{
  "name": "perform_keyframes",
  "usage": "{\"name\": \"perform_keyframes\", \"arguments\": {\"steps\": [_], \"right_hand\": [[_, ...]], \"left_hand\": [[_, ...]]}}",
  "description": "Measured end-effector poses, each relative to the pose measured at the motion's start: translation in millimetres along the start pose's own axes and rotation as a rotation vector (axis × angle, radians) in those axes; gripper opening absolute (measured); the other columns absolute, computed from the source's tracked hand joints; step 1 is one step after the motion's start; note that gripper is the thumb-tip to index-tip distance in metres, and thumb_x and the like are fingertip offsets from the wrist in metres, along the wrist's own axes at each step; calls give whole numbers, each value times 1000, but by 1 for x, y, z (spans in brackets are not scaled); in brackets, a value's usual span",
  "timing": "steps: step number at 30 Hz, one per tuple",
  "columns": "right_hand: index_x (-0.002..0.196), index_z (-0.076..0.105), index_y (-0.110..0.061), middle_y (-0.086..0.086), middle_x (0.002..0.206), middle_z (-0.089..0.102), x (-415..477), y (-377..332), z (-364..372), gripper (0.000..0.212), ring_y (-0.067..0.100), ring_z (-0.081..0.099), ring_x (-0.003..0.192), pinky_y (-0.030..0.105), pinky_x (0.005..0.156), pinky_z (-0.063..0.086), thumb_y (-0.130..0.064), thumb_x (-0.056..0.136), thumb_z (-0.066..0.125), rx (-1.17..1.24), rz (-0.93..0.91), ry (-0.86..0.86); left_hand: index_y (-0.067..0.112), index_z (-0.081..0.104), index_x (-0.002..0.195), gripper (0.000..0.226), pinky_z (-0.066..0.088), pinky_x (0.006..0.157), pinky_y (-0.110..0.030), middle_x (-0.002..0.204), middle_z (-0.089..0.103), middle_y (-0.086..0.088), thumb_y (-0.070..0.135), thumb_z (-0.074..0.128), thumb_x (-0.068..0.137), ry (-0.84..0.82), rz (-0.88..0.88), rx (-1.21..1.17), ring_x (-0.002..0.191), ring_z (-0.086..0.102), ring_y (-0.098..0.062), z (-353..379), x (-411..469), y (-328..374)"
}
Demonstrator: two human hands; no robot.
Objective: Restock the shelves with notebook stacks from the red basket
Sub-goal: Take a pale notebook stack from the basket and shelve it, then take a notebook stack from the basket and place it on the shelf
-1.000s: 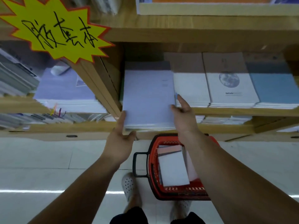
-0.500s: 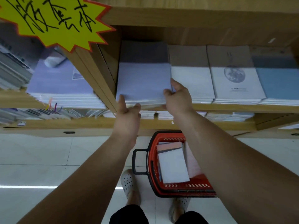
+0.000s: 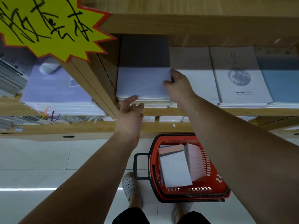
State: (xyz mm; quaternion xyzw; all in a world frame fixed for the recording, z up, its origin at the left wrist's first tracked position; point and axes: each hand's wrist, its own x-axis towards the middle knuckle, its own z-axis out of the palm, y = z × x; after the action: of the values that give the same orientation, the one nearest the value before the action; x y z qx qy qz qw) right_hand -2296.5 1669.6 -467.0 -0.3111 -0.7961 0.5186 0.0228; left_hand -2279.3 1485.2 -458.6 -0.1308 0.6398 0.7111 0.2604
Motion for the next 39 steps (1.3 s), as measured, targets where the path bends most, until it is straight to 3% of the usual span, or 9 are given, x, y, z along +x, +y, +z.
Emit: {"name": "perform_keyframes", "arguments": {"steps": [3,6,11,15,19,22,28,32,39], "right_hand": [[147,50,-18,3,134,64,6,4,-3,49,22,62,116,30,94,53,-10,99,51,-10,-19,-61],[150,45,-25,1,135,62,15,5,-10,51,21,61,113,24,77,49,-10,102,47,-3,-26,-127],[161,24,-27,7,144,53,22,2,-8,58,27,56,116,30,87,46,-19,106,42,-147,-27,-140],[162,16,-20,9,156,43,8,-1,-7,61,30,47,137,27,105,38,-23,108,43,-166,-11,-90],[156,36,-21,2,156,44,-53,21,-12,55,18,48,138,34,114,41,-25,104,53,22,-70,122],[141,57,-21,-2,135,58,-105,63,-26,40,13,60,118,35,98,52,-20,101,59,42,-97,253],[130,64,-23,-8,115,56,-158,179,-67,31,14,59,104,28,91,49,-21,100,60,-149,198,128],[128,64,-29,-1,114,69,-156,271,-83,31,13,61,79,24,70,47,-25,98,62,-202,326,-16],[147,50,-28,-1,153,49,-138,402,-81,49,21,51,134,35,108,44,-32,99,62,-176,419,-213]], "left_hand": [[23,54,121,31,40,111,-50,112,58,-3,3,52,98,-5,-5,-67,130,52,-41,5,6,10],[23,54,115,28,41,109,-48,101,59,2,1,51,98,-21,-19,-67,109,56,-28,8,9,14],[11,41,126,31,32,117,-46,103,60,-8,-7,36,101,-110,11,-29,113,53,-27,1,15,5],[22,55,117,29,41,113,-48,124,60,-17,6,55,92,-54,-16,19,117,58,-33,2,10,10],[32,57,108,27,48,100,-49,103,64,0,13,61,90,12,-9,153,104,61,-25,-5,-4,-5],[26,65,101,17,54,87,-46,96,68,-4,18,68,86,-9,-64,262,97,67,-29,-7,-22,-33],[17,63,100,10,55,60,-25,86,69,-6,11,67,93,-39,-192,364,65,69,-11,19,-39,-110],[21,62,104,17,56,89,-50,98,74,-10,16,71,90,7,-220,510,91,71,-36,44,-41,-186],[27,51,137,48,47,88,-34,135,58,-6,31,68,93,-59,-252,897,113,60,-25,70,-16,-333]]}}
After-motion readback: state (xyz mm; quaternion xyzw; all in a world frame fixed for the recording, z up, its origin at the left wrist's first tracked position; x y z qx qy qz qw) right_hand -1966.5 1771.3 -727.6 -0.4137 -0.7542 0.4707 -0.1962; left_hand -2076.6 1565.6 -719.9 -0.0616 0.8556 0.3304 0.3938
